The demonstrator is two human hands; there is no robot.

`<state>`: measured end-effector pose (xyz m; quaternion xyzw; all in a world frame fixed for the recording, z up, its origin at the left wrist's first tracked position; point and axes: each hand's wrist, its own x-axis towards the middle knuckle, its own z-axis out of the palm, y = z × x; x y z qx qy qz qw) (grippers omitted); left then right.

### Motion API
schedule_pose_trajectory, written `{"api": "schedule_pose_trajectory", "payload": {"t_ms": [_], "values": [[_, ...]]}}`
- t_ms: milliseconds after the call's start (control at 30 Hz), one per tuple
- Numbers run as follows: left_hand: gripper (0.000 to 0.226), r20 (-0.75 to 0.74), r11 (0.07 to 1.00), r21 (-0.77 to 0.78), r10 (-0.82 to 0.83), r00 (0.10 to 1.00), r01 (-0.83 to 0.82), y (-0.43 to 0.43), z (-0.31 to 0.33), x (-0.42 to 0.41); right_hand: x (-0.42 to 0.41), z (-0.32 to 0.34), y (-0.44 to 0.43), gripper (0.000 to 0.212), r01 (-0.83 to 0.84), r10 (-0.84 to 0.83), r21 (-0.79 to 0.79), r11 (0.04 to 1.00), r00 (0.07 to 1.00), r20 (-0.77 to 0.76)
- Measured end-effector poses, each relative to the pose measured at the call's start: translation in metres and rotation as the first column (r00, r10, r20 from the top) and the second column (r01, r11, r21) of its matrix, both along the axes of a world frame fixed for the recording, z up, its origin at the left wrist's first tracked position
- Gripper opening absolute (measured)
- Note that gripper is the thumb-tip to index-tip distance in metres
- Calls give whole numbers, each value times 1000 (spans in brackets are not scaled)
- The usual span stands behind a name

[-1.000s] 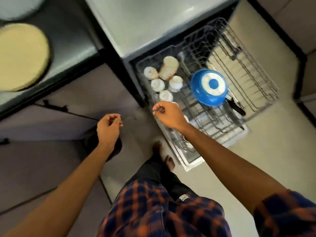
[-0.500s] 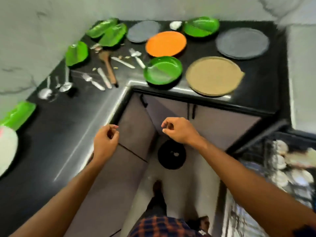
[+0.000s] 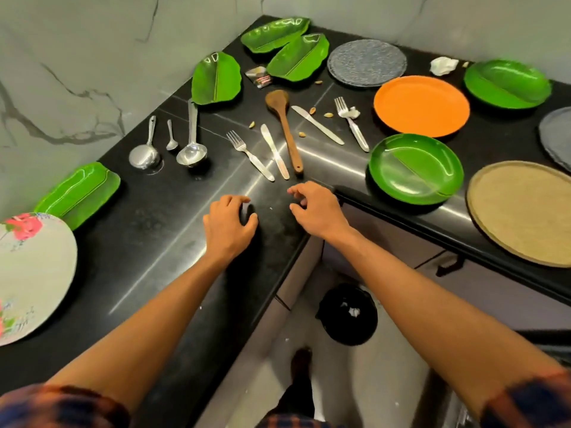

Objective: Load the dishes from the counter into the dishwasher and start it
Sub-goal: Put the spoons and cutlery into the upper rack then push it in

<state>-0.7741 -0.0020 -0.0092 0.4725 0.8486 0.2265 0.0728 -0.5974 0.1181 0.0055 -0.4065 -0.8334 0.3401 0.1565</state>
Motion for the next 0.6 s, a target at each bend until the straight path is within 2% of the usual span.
{"api": "schedule_pose_trajectory", "payload": {"t_ms": [100, 333, 433, 600], "values": [[26, -47, 999, 22, -22, 999, 23, 22, -1, -24, -39, -5, 10, 41, -23, 23, 28, 999, 1000, -2], [25, -66, 997, 77, 7, 998, -2, 41, -13, -42, -114, -11, 34, 29, -84, 60, 299, 950, 994, 90], [25, -59, 995, 99, 5, 998, 1, 42, -14, -43, -131, -8, 41, 15, -102, 61, 293, 951, 988, 144], [24, -38, 995, 103, 8, 999, -4, 42, -17, -47, -111, -12, 29, 21, -114, 59, 312, 943, 982, 180]]}}
